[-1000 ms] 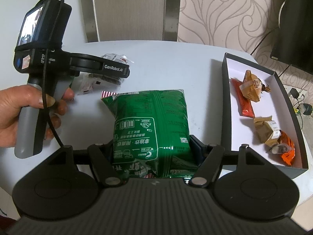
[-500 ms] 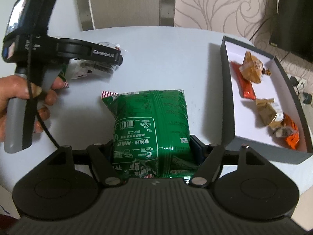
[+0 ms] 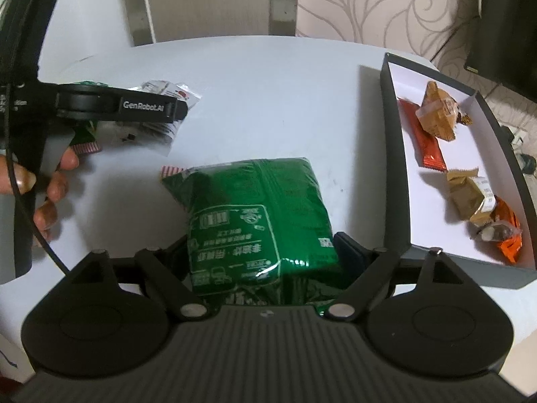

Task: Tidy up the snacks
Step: 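Lift green bag with right gripper while left gripper lifts clear packet, then carry green bag and clear packet over the black box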

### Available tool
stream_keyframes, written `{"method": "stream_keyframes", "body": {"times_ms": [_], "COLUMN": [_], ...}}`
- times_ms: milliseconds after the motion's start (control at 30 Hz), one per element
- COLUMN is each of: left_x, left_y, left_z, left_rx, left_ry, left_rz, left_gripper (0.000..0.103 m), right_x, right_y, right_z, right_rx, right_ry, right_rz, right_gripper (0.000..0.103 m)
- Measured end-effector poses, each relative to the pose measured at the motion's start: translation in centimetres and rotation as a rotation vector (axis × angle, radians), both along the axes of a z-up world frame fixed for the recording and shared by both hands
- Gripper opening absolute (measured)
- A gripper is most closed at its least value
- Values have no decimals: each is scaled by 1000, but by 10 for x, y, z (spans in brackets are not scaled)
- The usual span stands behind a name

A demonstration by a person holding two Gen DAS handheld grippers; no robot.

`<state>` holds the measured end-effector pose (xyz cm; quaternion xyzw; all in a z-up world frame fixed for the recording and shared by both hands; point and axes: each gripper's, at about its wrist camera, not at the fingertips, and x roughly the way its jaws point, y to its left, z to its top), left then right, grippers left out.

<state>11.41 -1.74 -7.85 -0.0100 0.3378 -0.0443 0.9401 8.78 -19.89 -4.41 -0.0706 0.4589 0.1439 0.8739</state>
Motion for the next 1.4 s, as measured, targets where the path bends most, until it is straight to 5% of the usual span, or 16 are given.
{"method": "stream_keyframes", "body": {"times_ms": [433, 867, 1400], "left_x": [13, 33, 52], "left_y": [-14, -42, -121], "left_z": [3, 41, 60], "left_rx": [-1, -17, -30], "left_ry": [-11, -81, -117], "left_rz": [-43, -87, -193], "left_gripper": [52, 52, 52], "right_x": [-20, -28, -15], "right_y": [-4, -42, -126], "right_z": [30, 83, 84], "right_rx": [26, 84, 64], "right_ry": [-65, -168, -182], "right_rz": [21, -80, -255], "right_gripper": [74, 74, 74]}}
